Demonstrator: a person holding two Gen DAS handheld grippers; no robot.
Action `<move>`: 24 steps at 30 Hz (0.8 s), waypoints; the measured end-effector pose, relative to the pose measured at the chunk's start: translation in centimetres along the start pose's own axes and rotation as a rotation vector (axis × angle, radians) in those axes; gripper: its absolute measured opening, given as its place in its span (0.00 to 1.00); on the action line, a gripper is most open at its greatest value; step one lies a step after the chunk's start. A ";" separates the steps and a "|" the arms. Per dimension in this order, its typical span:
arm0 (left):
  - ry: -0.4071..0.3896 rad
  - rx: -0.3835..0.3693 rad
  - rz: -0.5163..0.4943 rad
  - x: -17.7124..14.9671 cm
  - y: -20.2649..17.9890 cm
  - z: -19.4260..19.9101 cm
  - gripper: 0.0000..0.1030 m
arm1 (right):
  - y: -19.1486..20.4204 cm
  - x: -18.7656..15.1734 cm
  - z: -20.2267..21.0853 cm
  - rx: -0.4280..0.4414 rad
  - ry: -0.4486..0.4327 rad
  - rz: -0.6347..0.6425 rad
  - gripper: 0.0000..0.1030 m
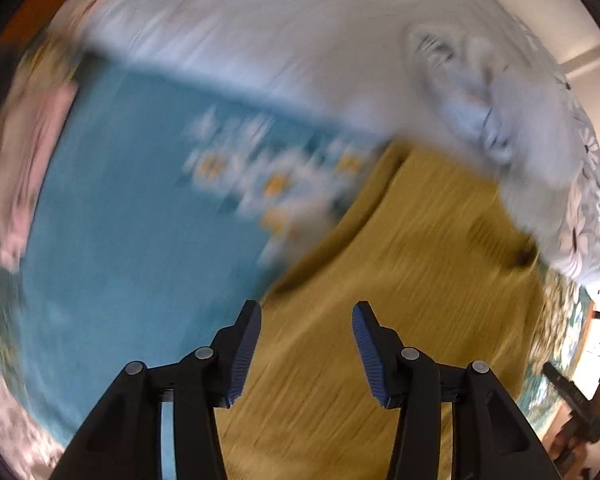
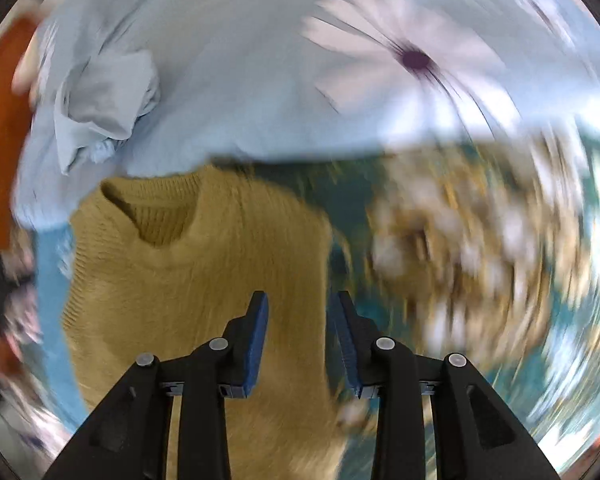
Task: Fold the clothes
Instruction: 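Lay the vest flat on the teal blanket and open both grippers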
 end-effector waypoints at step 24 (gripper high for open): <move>0.122 0.007 -0.205 -19.0 7.4 -8.9 0.50 | -4.0 -30.5 -2.3 0.071 -0.049 -0.433 0.45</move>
Point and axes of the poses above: each gripper's, at about its wrist camera, not at the fingertips, and z roughly against the way its jaws point, y to its left, x to its top, the point moved 4 cm from there along -z, roughly the way its jaws point, and after that the axes turned 15 degrees about x, right-handed, at the moved point
